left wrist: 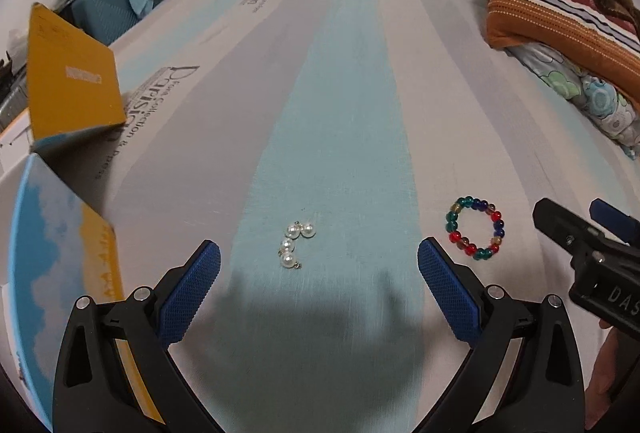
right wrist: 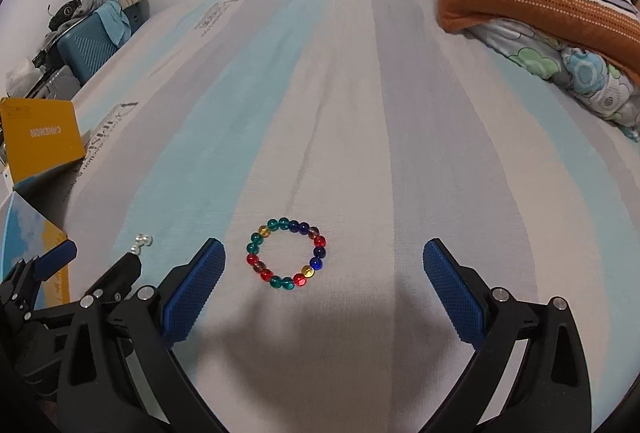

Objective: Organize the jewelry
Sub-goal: 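Move both tools back over the multicolour bracelet and pearl charms on the bed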

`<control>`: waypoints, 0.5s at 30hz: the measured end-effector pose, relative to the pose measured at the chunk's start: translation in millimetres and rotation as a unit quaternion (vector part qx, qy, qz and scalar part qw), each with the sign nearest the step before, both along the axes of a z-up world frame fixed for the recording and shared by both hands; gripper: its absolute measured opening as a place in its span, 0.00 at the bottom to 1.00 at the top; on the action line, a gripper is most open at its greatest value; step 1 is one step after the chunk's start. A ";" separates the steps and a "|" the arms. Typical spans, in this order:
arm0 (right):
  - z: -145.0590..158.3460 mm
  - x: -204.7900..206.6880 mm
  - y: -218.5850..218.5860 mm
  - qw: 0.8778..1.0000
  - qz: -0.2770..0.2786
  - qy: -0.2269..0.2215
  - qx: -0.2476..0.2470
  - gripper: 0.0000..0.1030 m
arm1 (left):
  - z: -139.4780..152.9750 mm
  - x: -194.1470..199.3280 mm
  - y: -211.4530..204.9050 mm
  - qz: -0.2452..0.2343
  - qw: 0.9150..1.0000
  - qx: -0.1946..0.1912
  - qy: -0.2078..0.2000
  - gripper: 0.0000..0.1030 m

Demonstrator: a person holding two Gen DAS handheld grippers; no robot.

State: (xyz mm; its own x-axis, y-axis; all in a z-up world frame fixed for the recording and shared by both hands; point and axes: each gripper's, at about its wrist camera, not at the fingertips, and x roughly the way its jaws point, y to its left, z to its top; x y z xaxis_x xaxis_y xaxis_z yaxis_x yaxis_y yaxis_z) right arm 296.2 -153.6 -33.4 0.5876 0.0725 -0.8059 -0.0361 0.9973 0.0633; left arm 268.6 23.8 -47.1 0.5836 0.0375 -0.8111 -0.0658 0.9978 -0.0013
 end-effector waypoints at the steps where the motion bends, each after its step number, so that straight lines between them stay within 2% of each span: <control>1: -2.4 2.1 -0.4 1.000 0.000 0.002 0.000 0.92 | -2.3 2.2 0.0 0.000 1.000 0.001 0.002 0.94; 4: -12.8 8.7 -4.4 1.000 -0.002 0.012 0.003 0.88 | -15.3 10.1 0.8 0.004 1.000 0.006 0.012 0.94; 15: -42.8 26.6 -9.5 0.999 -0.001 0.037 0.005 0.84 | -41.0 30.6 7.1 0.026 0.999 0.005 0.029 0.94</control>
